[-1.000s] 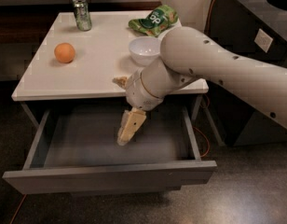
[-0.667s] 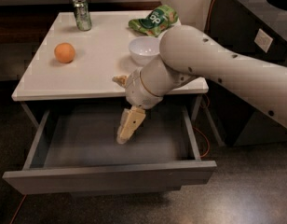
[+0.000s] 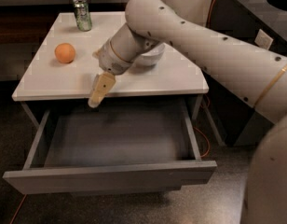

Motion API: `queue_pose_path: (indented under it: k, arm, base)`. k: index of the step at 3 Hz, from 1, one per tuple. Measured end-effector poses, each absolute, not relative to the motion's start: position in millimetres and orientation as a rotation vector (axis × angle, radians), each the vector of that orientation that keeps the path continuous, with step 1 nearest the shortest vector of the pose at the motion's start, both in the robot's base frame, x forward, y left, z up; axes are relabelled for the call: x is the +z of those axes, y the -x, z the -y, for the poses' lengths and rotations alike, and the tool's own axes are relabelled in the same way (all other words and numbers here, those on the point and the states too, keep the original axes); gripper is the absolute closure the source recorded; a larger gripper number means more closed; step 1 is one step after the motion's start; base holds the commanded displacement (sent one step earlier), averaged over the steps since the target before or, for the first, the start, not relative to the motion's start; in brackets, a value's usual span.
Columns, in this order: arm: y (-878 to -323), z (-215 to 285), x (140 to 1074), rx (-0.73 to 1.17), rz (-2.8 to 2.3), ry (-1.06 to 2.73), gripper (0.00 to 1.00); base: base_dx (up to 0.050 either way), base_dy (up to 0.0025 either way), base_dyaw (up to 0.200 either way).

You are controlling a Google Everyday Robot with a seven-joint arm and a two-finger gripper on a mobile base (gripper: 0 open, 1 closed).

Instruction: Place orange into top drawer

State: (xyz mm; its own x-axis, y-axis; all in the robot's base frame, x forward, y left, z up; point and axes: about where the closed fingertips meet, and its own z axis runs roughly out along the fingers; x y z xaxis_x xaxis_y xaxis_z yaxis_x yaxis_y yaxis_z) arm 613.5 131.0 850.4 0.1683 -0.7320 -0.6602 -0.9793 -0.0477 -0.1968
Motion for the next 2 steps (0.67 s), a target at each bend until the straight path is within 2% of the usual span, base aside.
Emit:
queue_pose_path:
  k: [2]
  arm:
    - [-687.5, -187.7, 872.9, 0.53, -1.718, 1.65, 0.0]
  base:
    - [0.0, 0.0, 0.0]
